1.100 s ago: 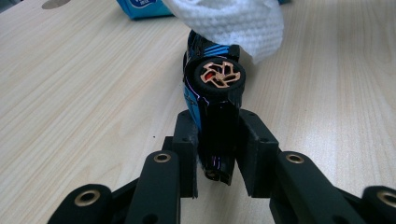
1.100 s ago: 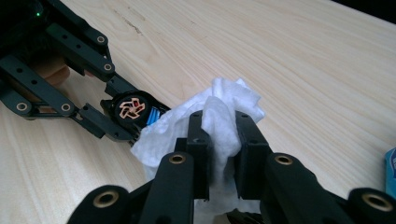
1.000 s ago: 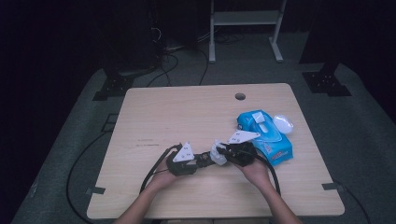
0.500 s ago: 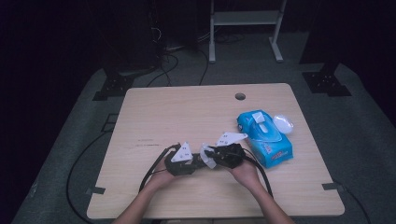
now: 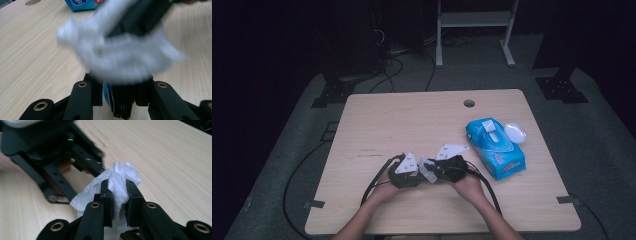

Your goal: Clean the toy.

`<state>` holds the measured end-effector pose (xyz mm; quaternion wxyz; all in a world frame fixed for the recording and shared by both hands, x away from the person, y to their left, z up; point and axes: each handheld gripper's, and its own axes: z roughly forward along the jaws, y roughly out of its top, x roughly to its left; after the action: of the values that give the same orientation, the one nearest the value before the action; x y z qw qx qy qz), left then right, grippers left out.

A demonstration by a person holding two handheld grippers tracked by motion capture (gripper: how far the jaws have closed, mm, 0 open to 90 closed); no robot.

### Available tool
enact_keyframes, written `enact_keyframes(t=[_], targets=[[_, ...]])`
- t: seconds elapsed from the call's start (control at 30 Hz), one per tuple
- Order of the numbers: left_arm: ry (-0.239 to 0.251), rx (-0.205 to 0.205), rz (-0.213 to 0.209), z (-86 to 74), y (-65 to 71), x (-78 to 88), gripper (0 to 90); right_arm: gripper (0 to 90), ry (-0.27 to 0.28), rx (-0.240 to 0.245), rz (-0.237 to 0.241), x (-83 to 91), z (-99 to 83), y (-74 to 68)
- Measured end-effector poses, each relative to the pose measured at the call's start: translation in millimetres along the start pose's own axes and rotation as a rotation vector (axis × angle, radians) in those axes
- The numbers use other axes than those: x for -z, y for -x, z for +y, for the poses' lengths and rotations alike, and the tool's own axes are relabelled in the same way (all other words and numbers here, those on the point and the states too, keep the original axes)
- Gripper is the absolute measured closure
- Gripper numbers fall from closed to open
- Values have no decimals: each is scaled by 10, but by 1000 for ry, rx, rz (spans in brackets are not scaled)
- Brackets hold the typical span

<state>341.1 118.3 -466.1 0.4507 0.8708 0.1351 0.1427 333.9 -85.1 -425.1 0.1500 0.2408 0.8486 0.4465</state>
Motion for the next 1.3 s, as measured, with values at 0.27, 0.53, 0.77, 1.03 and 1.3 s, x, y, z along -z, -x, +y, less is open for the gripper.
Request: enact_keyframes(t=[0.27,0.53,0.77,1.03,1.3], targets=[[1,-3,0,7,-1,-14,659,782,8,-34,-30,57,-58,69],[-3,-5,0,-8,-10,13,661,783,6,1,-18,4,-22,-2],[-1,-11,-1,-13,-17,20,662,784,-11,-38,-94,198,-160,214],[3,-3,-2,-19,-26,19,662,784,-6,-70,-132,293,-231,316],[-3,-9,-2,-32,-35,47,663,783,12,-23,-49,94,-122,94]])
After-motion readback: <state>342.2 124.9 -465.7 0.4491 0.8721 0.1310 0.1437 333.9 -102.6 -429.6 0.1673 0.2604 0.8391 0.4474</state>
